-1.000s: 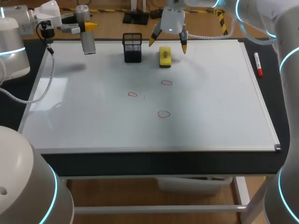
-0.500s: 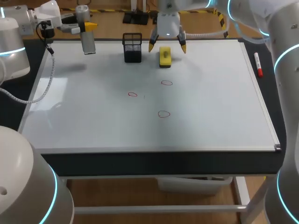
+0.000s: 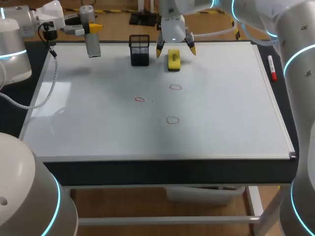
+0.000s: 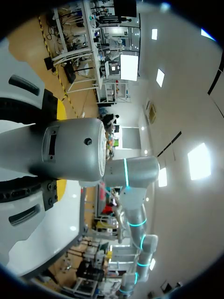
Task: Pick up the inspection probe, press it on each red-marked spot on the whiteboard one by one, put down the probe, pick up the eraser, and wipe off all the red marks.
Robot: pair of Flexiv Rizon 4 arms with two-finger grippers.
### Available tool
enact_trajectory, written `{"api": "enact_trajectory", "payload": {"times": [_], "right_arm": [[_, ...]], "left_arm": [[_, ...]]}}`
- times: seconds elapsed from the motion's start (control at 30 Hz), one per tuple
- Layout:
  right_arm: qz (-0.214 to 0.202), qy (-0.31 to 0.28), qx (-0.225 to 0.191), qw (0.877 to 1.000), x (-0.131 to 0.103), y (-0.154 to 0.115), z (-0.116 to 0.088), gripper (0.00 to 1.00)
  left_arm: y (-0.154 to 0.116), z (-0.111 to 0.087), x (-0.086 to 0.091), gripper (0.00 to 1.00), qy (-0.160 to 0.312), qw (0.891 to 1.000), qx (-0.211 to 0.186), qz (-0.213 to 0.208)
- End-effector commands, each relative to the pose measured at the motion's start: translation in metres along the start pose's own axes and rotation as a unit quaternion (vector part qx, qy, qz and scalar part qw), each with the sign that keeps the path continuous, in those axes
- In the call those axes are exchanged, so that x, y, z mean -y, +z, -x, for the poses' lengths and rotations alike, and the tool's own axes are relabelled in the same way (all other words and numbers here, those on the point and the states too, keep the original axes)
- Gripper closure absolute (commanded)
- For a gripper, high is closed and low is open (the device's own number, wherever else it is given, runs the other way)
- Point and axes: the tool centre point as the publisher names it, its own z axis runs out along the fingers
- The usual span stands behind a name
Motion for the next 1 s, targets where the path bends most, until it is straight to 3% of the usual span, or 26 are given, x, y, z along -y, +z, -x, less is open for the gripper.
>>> {"api": "enact_trajectory", "payload": {"times": [0.03,0.77,1.0], "right_arm": [[0.118,-0.002,-0.084,0.989,0.0108,0.0034,0.0044,0.0],[0.127,-0.012,-0.006,0.992,0.0137,0.0074,0.0025,0.0],[0.13,-0.014,0.001,0.991,0.0137,0.0097,0.0043,0.0]], "left_arm": [[-0.0006,-0.0013,0.0012,1.0,0.001,1.0,0.001,0.0],[-0.0006,-0.0013,0.0012,1.0,0.001,1.0,0.001,0.0],[-0.0006,-0.0013,0.0012,1.0,0.001,1.0,0.001,0.0]]}}
